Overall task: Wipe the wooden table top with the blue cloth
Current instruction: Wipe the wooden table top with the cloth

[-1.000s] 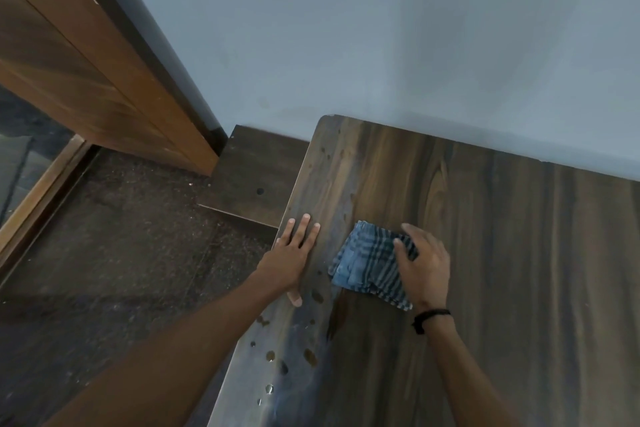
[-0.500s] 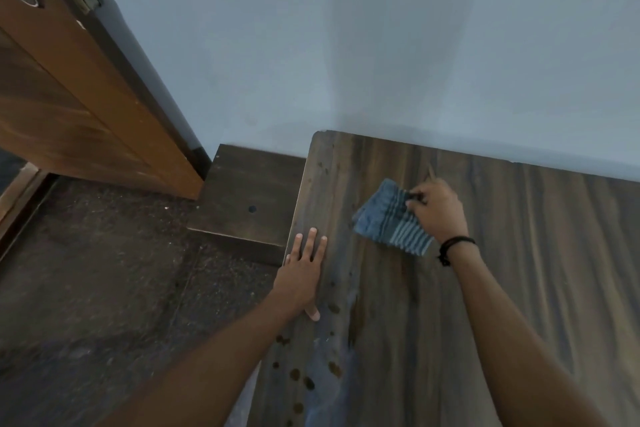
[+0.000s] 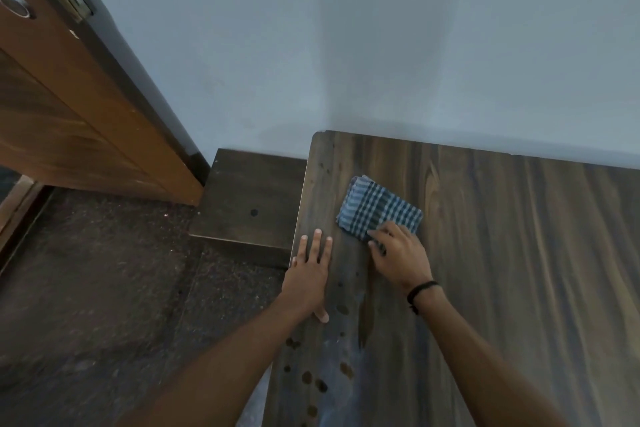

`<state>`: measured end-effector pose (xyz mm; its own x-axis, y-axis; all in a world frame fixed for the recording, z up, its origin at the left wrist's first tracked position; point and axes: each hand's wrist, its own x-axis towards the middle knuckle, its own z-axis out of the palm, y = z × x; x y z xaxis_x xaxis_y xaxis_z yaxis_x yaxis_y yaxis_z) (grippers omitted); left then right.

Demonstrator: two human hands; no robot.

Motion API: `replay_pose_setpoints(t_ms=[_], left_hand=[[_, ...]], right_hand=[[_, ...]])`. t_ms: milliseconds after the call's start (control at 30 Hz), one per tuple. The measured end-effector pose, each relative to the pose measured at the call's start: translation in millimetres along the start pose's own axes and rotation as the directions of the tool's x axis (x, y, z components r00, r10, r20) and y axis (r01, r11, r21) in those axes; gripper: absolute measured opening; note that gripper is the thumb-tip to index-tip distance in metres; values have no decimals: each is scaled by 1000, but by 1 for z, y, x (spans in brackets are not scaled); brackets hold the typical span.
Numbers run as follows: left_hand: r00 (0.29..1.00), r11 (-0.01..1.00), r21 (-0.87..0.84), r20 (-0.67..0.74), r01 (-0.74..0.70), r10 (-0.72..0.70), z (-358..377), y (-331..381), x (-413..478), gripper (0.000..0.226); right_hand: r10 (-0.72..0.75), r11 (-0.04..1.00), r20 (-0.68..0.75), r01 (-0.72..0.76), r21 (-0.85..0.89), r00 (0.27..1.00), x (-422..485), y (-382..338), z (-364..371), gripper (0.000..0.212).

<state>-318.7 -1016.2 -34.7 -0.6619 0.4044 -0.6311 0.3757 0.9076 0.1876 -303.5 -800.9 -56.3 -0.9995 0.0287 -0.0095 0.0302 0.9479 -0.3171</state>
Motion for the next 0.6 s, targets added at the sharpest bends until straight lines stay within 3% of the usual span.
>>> replay_pose_setpoints(t_ms=[100, 200, 267, 333, 467, 600], left_hand=[[1000, 1000, 8, 3, -2, 2, 0, 1, 1, 160], [1000, 1000, 12, 9, 8, -8, 0, 2, 3, 160], [1000, 1000, 23, 0, 15, -15, 1, 1, 3, 160], [1000, 1000, 15, -7, 9, -9, 3, 1, 3, 161], [1000, 1000, -3, -18, 8, -8, 2, 1, 0, 156], [999, 1000, -14, -36, 3, -4, 0, 2, 4, 160]], right_hand=[[-104, 993, 27, 105, -55, 994, 24, 13, 4, 39], [-188, 966, 259, 226, -126, 947, 58, 18, 10, 56], [-89, 983, 310, 134, -127, 947, 65, 9, 23, 55], [19, 993, 243, 10, -119, 970, 48, -8, 35, 53], [-15, 996, 191, 31, -79, 982, -13, -29, 46, 55], [116, 991, 183, -100, -93, 976, 38, -16, 42, 55]])
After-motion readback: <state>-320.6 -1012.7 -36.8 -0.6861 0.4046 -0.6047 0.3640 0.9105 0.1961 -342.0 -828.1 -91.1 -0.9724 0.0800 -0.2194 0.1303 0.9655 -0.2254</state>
